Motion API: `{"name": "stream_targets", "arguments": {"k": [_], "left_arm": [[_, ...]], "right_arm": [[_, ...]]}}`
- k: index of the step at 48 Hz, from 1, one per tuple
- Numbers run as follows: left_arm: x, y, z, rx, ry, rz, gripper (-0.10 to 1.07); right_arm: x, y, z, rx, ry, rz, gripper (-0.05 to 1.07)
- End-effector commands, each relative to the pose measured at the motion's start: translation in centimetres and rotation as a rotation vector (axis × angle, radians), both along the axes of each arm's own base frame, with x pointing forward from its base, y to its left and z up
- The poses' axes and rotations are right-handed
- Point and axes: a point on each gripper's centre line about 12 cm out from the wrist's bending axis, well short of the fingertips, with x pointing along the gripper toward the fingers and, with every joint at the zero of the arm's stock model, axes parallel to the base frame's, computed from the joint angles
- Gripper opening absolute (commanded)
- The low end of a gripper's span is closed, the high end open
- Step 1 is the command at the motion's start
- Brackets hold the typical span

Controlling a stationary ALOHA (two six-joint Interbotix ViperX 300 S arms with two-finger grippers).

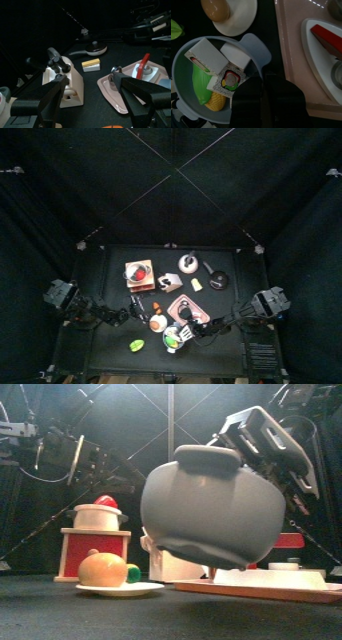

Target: Place bowl to left of plate

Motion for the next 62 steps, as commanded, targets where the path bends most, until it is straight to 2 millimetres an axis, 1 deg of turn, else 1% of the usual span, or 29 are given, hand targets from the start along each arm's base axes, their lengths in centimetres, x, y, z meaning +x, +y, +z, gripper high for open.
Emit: {"name": "stream_targets", "arguments": {"k": [1, 7, 11, 15, 24, 32, 38, 44, 49, 57, 62], "left_arm": [[0.1, -0.2, 0.7, -0.006, -0.027, -0.001, 1.04], [0.1, -0.1, 0.7, -0.006, -0.029, 0.0, 1.04], [0.1, -0.1, 0.7, -0.006, -0.029, 0.0, 1.04], [0.1, -0.1, 0.7, -0.006, -0.029, 0.0, 1.04], [0.0, 0.0, 0.6, -0.01, -0.022, 0.009, 1.04], [0.0, 0.0, 0.6, -0.01, -0.023, 0.011, 1.04], [0.0, -0.1, 0.7, -0.012, -0.026, 0.01, 1.04], [0.0, 0.0, 0.6, -0.011, -0.024, 0.011, 1.04], [0.0, 0.0, 0.6, -0.011, -0.022, 0.01, 1.04], [0.0, 0.0, 0.5, -0.01, -0.022, 0.011, 1.04], [0.0, 0.0, 0.5, -0.012, -0.022, 0.012, 1.04]], "right_arm": [[1.1, 0.5, 1.1, 0.024, -0.038, 0.0, 0.29], [1.2, 0.5, 1.1, 0.015, -0.035, -0.001, 0.31], [1.2, 0.4, 1.1, 0.013, -0.035, -0.002, 0.35], [1.3, 0.6, 1.2, 0.012, -0.038, 0.003, 0.4], [1.0, 0.8, 1.2, 0.016, -0.035, 0.007, 0.56], [0.7, 1.3, 1.8, 0.016, -0.048, 0.025, 0.64], [0.2, 1.5, 2.3, 0.018, -0.056, 0.033, 0.65], [-0.5, 1.6, 3.3, 0.014, -0.067, 0.036, 0.65], [-1.1, 1.5, 3.9, -0.002, -0.059, 0.028, 0.65], [-1.7, 1.0, 3.8, -0.026, -0.036, 0.012, 0.65], [-1.8, 0.9, 4.1, -0.033, -0.043, 0.014, 0.65]]}}
